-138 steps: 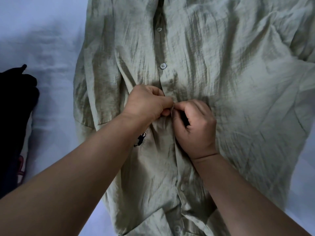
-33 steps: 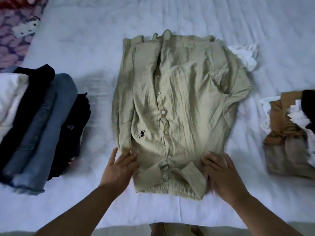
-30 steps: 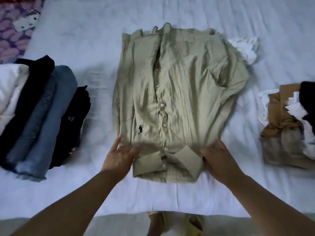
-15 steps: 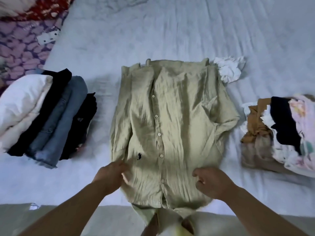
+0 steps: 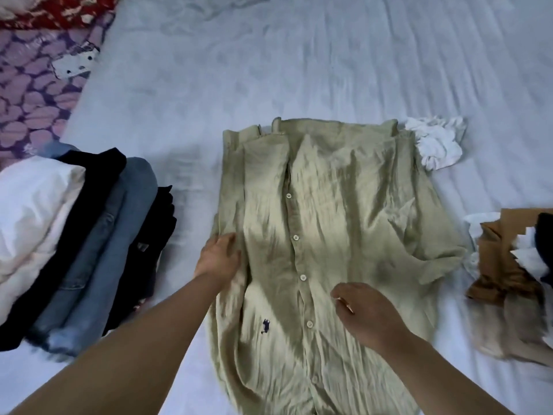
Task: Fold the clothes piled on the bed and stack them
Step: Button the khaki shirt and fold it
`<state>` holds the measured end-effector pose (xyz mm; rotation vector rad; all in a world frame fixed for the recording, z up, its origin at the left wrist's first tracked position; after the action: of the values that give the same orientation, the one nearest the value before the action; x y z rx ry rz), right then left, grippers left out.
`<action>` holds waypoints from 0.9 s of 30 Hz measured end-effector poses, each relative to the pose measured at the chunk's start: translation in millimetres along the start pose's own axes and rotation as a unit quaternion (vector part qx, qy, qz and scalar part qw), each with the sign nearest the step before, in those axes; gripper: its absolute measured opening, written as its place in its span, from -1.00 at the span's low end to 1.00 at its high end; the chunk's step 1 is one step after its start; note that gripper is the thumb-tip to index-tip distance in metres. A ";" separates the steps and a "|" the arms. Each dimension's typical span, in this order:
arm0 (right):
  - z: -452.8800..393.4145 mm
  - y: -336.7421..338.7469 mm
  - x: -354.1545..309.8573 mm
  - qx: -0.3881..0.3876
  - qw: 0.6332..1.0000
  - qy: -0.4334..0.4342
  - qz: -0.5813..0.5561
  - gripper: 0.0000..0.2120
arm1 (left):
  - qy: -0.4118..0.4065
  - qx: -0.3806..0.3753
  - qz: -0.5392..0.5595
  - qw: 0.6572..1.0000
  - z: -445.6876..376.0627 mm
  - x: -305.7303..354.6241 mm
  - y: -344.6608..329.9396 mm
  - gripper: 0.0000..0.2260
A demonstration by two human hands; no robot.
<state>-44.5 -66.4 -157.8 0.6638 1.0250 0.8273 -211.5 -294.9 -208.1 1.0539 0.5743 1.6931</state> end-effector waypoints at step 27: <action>-135.3 53.6 -53.6 0.103 0.993 -0.056 -0.023 -0.76 | -0.349 0.099 -0.013 0.932 33.4 49.7 9.5 -0.82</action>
<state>-198.6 -69.9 -141.5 0.8497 1.0271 0.6418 -192.7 -256.2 -165.3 1.6762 0.2864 1.1304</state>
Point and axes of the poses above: each hand's wrist, its own z-axis away from the middle knuckle, its own y-axis out of the back of the hand, x = y × z, the point moved 9 cm from there along -z, towards the middle knuckle
